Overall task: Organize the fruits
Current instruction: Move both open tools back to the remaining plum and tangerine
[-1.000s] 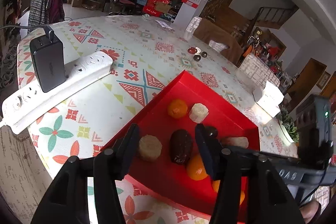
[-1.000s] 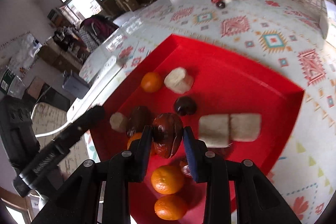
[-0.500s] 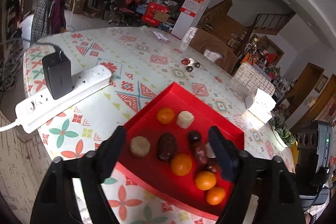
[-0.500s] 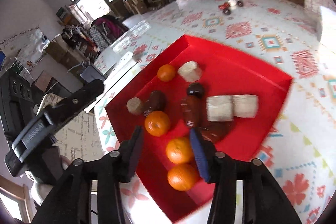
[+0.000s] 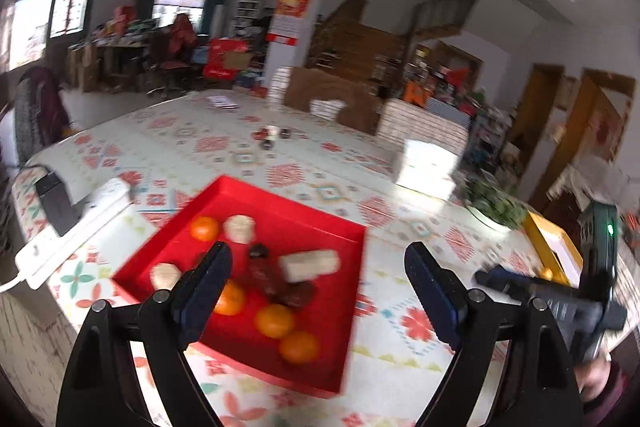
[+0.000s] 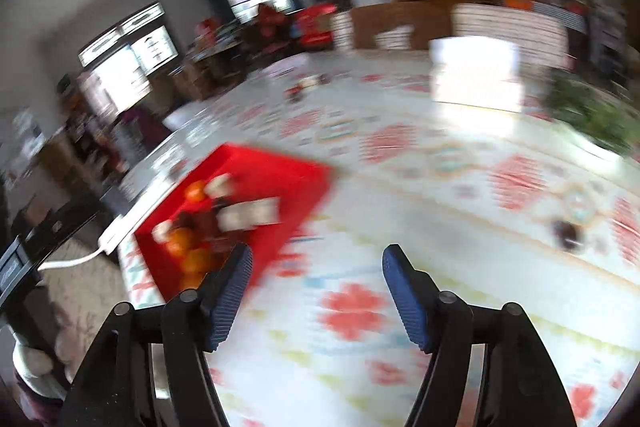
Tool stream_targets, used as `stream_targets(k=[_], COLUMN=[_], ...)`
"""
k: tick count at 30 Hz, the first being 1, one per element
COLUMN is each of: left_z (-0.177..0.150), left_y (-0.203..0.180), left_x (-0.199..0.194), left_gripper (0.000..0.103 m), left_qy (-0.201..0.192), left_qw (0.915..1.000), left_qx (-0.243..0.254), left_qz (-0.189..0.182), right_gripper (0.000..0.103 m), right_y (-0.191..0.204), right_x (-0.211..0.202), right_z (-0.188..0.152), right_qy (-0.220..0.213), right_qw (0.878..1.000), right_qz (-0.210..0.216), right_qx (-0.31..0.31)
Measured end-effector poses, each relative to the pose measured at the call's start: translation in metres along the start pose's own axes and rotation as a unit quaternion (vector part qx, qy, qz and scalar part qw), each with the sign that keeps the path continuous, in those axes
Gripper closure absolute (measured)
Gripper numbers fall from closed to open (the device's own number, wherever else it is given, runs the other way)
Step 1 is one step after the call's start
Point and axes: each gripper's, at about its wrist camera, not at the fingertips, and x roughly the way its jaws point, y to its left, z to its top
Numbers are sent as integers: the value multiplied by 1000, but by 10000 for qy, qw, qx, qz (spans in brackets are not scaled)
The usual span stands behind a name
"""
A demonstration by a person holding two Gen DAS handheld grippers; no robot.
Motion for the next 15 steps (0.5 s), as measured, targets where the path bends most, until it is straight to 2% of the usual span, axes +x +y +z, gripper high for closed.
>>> stream_targets(k=[3, 7, 10, 15], left_z=[-6, -17, -25, -34], left_y=[-23, -47, -66, -84], left_x=[5, 25, 39, 46], left_gripper=[16, 16, 16, 16], left_qy=[101, 413, 644, 820], left_qw=[9995, 9972, 9946, 9918], left_qx=[166, 236, 329, 516], left_qz=[-239, -581, -748, -835], right_gripper=[31, 30, 30, 31], right_y=[-66, -166, -210, -241], right_x=[-40, -116, -147, -139], right_z=[3, 1, -4, -5], right_qy=[-227, -671, -794, -695], right_qw=[9967, 9773, 9643, 9547], right_qz=[-481, -1271, -1703, -2018], right_qx=[621, 1554, 1865, 2071])
